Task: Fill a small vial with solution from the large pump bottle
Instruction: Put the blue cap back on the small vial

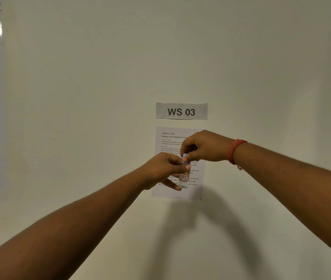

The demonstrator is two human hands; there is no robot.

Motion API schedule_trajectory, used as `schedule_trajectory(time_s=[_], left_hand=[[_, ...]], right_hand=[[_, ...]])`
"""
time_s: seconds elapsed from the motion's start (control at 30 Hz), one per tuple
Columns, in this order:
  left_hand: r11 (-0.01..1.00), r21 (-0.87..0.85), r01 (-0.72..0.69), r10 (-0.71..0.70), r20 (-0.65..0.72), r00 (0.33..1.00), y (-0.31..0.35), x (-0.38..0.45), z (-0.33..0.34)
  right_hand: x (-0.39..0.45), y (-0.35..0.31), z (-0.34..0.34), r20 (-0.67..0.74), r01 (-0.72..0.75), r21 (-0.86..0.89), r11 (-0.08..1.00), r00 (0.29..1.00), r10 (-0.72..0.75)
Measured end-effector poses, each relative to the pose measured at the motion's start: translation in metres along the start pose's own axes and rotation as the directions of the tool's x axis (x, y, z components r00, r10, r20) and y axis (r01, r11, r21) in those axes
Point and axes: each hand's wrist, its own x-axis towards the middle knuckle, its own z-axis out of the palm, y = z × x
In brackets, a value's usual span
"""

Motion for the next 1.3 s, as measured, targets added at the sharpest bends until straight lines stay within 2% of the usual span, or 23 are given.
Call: schedule_trajectory(time_s=[0.13, 0.23, 0.47, 0.73, 0.83, 1.03, 1.3], left_hand=[[1.000, -0.022, -0.002, 0.002, 0.004, 1.000, -0.002, -0.001, 0.002], [1.000, -0.002, 0.002, -0.002, 0.002, 1.000, -0.001, -0.001, 0.004], [1.000, 0.002, -0.005, 0.005, -0.007, 1.000, -0.003, -0.001, 0.005], [1.000, 0.013, -0.007, 0.007, -0.014, 1.000, -0.005, -0.002, 0.006], [1.000, 0.014, -0.002, 0.003, -0.018, 1.000, -0.004, -0.003, 0.007], [1.000, 0.009, 0.005, -0.005, -0.024, 1.000, -0.001, -0.005, 0.006], [1.000, 0.004, -0.010, 0.010, -0.012, 1.000, -0.001, -0.009, 0.007]], right_hand=[[0.000, 0.003, 0.002, 0.005, 0.004, -0.063, 0.998, 1.000, -0.003], [-0.002, 0.006, -0.001, -0.042, 0.020, -0.005, 1.000, 0.999, -0.020], [-0.004, 0.009, 0.002, -0.036, 0.053, 0.035, 0.998, 0.998, -0.052], [0.002, 0.010, 0.011, -0.068, 0.036, -0.075, 0.997, 0.997, -0.041], [0.000, 0.010, 0.008, -0.107, 0.063, -0.059, 0.996, 0.992, -0.069], [-0.005, 0.010, 0.001, -0.023, 0.095, -0.029, 0.995, 0.995, -0.096], [-0.003, 0.008, 0.005, -0.055, 0.061, -0.064, 0.996, 0.996, -0.064]])
